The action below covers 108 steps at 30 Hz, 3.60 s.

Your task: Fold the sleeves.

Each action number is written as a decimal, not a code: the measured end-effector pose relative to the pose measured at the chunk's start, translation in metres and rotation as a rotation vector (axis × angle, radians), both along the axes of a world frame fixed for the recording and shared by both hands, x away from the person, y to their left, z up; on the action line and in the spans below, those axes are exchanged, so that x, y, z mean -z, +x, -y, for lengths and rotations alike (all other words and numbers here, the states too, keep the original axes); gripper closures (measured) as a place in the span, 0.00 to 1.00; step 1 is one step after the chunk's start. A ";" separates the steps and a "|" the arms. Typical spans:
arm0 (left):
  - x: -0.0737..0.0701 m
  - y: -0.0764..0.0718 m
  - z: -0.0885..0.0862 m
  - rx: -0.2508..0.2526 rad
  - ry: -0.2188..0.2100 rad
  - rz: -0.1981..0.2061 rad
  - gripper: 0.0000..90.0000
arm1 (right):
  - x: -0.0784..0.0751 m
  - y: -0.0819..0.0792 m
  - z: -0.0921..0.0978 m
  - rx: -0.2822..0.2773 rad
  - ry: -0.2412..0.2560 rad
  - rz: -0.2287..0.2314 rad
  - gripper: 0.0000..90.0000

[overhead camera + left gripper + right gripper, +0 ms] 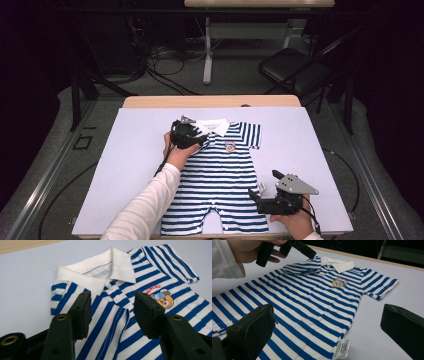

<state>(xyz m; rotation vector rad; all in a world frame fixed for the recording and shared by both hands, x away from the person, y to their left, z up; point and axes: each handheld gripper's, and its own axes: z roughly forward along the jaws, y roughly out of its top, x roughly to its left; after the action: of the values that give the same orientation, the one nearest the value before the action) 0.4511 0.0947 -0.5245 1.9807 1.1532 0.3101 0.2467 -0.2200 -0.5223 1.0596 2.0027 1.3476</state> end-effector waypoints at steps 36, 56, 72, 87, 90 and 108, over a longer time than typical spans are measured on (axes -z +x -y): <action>-0.020 -0.028 -0.051 -0.071 -0.147 0.031 0.01 | 0.001 0.000 -0.002 0.006 -0.002 0.004 0.00; -0.031 -0.044 -0.088 -0.043 -0.191 0.041 0.01 | 0.001 0.002 -0.001 0.008 0.002 -0.001 0.00; -0.041 -0.050 -0.098 -0.013 -0.214 0.024 0.01 | -0.001 0.003 0.001 0.014 0.010 -0.003 0.00; -0.046 -0.054 -0.096 0.007 -0.199 0.020 0.01 | -0.020 0.021 0.006 0.043 0.029 -0.014 0.00; -0.046 -0.054 -0.097 0.004 -0.205 0.021 0.01 | -0.024 0.027 0.005 0.029 0.034 -0.024 0.00; -0.048 -0.054 -0.104 -0.005 -0.220 0.028 0.01 | -0.047 0.068 -0.003 0.051 0.047 -0.050 0.00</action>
<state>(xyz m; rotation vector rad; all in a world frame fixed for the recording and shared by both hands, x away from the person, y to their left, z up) 0.3966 0.1990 -0.4761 1.7767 1.1243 0.2035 0.3142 -0.2171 -0.4749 1.1694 1.9746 1.3605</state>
